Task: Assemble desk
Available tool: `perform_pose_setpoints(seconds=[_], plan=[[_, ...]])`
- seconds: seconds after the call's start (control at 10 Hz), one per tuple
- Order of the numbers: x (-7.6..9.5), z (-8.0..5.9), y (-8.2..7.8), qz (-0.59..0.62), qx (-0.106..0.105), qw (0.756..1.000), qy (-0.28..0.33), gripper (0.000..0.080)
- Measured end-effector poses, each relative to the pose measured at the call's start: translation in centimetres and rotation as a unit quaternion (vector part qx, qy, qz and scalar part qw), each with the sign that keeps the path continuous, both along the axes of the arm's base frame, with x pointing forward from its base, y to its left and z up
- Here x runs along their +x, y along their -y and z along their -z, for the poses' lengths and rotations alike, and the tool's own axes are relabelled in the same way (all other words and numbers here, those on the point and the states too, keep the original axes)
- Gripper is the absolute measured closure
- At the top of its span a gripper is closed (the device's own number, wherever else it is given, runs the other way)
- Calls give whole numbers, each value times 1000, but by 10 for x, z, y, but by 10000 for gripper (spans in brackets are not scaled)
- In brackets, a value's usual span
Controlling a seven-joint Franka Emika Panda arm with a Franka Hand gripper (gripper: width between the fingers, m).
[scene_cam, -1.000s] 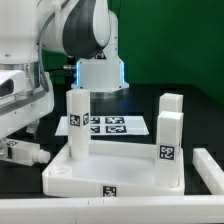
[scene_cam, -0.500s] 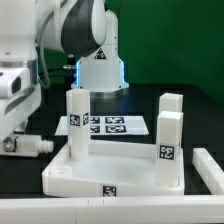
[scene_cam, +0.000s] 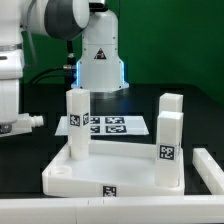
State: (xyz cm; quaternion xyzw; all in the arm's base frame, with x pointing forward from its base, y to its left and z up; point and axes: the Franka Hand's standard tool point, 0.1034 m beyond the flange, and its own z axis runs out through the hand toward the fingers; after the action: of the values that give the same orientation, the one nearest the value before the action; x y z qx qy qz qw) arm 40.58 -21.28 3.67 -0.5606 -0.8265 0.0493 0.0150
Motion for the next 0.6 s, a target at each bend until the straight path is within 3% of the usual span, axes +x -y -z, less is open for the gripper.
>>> perform_pose_setpoints(seconds=[0.1, 0.2, 0.3, 0.4, 0.6], plan=[[-3, 1, 0, -31, -1, 999, -6, 518], [-13, 6, -11, -126, 10, 992, -27, 517], [-21, 7, -10, -173, 21, 984, -38, 517], [-26, 6, 2, -177, 24, 983, -37, 517], [-28, 6, 6, -249, 18, 967, -50, 517]])
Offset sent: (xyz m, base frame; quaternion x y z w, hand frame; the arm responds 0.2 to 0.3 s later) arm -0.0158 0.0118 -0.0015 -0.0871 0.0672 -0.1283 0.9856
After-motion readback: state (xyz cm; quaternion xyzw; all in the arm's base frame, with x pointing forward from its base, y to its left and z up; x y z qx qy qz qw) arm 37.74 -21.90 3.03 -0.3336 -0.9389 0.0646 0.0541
